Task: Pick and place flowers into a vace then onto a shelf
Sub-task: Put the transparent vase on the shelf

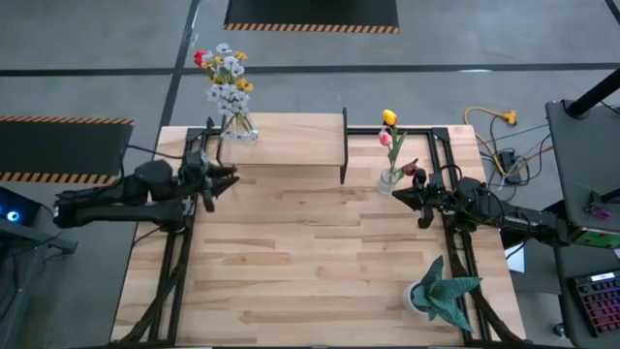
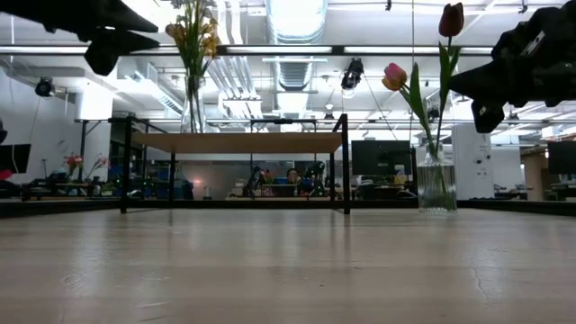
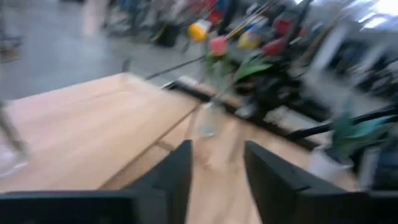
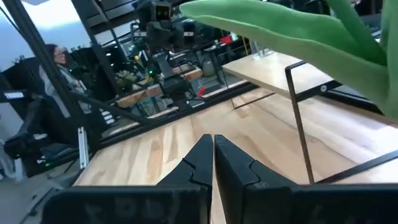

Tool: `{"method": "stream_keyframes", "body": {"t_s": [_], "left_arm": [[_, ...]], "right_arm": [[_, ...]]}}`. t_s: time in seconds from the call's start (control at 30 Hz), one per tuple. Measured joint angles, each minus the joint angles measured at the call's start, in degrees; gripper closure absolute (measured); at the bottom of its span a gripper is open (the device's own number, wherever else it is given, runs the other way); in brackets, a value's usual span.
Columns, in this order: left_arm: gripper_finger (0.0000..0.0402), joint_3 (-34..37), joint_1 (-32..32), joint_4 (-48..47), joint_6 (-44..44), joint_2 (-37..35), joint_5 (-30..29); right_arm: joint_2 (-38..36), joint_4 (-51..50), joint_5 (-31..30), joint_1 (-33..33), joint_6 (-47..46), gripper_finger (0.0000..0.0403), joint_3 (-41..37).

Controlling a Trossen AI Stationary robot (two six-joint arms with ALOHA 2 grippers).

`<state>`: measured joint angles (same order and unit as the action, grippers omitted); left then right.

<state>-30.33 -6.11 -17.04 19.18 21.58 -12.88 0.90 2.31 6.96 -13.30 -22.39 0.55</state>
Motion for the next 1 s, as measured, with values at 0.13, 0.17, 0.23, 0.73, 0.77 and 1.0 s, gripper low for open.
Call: {"method": "stream_keyframes", "body": {"t_s": [0.13,0.17,0.23,0.73,0.77,1.0], "left_arm": [[0.0355,8.3,2.1,11.0,-0.6,-4.8,3.0],[0.0374,10.6,2.1,13.4,-1.2,-6.0,4.0],[0.0393,14.8,2.1,16.4,-1.9,-8.3,6.7],[0.0401,29.4,2.1,24.2,0.0,-21.3,11.5],[0.0401,29.1,2.1,24.1,0.0,-21.1,11.5],[0.0401,28.5,2.1,24.4,-2.6,-19.4,11.5]], "right_arm": [[0.0,0.0,-1.3,0.0,1.5,0.0394,0.0],[0.0,0.1,-1.3,0.0,2.5,0.0394,0.0],[0.0,0.1,-1.2,0.0,3.2,0.0394,0.0],[0.0,0.2,-9.8,0.0,-0.2,0.0283,0.0],[0.0,0.4,-9.8,0.0,-0.2,0.0265,0.0],[0.1,1.0,-5.6,0.1,-0.1,0.0156,0.0]]}}
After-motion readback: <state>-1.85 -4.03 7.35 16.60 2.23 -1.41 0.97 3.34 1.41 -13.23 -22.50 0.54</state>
